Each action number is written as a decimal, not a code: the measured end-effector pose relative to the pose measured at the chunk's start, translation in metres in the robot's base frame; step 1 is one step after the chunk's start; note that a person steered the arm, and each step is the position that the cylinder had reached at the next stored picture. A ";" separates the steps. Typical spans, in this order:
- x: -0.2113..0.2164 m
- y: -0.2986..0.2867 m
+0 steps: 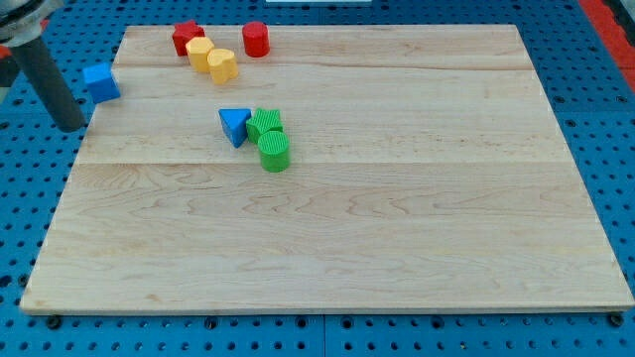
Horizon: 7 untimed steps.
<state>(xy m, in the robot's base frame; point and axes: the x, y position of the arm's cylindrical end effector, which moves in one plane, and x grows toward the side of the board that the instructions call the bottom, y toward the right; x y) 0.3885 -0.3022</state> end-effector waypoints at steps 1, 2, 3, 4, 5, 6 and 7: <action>-0.025 -0.003; -0.025 -0.003; -0.053 -0.002; -0.116 -0.001; -0.128 -0.002; -0.133 0.003; -0.120 0.059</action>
<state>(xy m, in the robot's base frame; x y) 0.2682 -0.2431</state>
